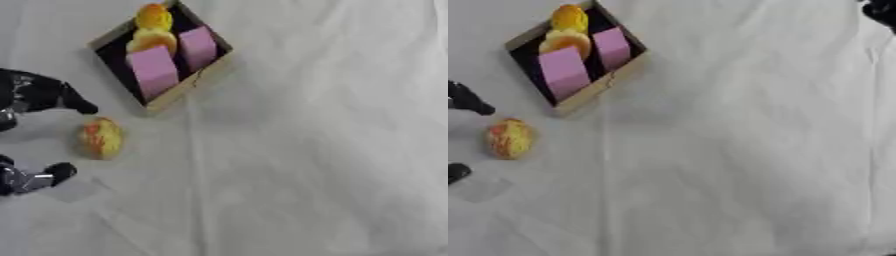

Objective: Pick up objects on the table and place them in the box.

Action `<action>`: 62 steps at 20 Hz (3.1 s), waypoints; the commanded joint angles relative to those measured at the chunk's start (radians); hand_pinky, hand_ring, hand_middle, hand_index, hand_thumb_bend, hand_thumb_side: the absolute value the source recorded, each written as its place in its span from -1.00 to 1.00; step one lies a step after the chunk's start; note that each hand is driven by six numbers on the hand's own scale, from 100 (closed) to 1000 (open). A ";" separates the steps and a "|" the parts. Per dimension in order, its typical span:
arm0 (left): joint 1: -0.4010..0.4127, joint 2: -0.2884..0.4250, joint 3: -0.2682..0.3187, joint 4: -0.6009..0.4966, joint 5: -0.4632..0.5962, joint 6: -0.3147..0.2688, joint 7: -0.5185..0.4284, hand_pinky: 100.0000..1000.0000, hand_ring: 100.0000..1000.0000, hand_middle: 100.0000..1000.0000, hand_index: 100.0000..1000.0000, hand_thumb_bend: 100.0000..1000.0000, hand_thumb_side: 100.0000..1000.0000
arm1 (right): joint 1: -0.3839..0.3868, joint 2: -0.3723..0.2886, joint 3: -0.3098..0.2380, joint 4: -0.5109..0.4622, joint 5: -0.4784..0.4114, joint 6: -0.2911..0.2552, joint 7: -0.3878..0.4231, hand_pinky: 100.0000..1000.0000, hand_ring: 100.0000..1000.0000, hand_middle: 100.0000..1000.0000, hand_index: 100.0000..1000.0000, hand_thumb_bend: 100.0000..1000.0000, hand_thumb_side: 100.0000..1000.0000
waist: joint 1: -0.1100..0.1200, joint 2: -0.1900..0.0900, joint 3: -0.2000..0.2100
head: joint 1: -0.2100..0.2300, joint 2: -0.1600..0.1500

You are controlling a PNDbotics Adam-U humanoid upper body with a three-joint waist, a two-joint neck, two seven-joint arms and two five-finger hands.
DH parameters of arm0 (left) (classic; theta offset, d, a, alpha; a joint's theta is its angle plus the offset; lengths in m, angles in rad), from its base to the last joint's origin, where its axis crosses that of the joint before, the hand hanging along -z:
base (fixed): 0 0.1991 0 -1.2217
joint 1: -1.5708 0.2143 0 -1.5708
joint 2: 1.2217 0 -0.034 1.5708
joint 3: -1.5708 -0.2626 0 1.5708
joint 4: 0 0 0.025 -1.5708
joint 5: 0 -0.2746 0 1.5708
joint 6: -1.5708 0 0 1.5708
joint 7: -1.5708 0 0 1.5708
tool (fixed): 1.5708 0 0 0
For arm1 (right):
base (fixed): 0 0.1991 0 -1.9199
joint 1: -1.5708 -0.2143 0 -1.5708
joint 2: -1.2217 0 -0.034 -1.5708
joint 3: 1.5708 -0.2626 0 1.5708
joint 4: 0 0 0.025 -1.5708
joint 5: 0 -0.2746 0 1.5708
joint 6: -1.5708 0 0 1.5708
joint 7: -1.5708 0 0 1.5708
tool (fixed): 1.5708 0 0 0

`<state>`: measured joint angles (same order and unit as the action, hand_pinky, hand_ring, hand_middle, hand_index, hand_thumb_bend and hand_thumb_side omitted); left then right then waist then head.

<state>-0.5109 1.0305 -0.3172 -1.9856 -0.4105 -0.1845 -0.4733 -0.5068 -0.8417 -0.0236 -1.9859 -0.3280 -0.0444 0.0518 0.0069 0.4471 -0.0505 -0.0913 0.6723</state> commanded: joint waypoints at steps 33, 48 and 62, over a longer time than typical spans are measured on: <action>-0.108 -0.083 -0.083 0.154 -0.286 0.205 -0.129 0.54 0.48 0.38 0.67 -0.42 -0.72 | 0.003 -0.013 -0.011 -0.014 -0.003 0.021 0.005 1.00 0.97 0.27 0.54 -1.00 -0.20 | -0.003 -0.044 -0.024 | 0.021 -0.003; -0.142 -0.116 -0.048 0.111 -0.211 0.225 0.062 0.27 0.08 -0.14 -0.06 -1.00 -0.74 | 0.008 -0.011 -0.013 -0.014 -0.002 0.027 0.000 1.00 0.97 0.26 0.54 -1.00 -0.20 | -0.008 -0.050 -0.020 | 0.014 0.000; -0.400 -0.200 0.019 0.113 -0.138 0.140 0.083 0.26 0.03 -0.11 -0.11 -1.00 -0.82 | -0.005 -0.019 -0.004 -0.014 -0.009 0.022 0.008 1.00 0.97 0.26 0.54 -1.00 -0.20 | -0.002 -0.059 -0.017 | 0.002 0.004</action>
<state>-0.8899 0.8305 -0.3163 -1.8936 -0.5437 -0.0351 -0.3937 -0.5016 -0.8309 -0.0213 -1.9859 -0.3288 -0.0211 0.0568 0.0069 0.4471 -0.0664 -0.0859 0.6768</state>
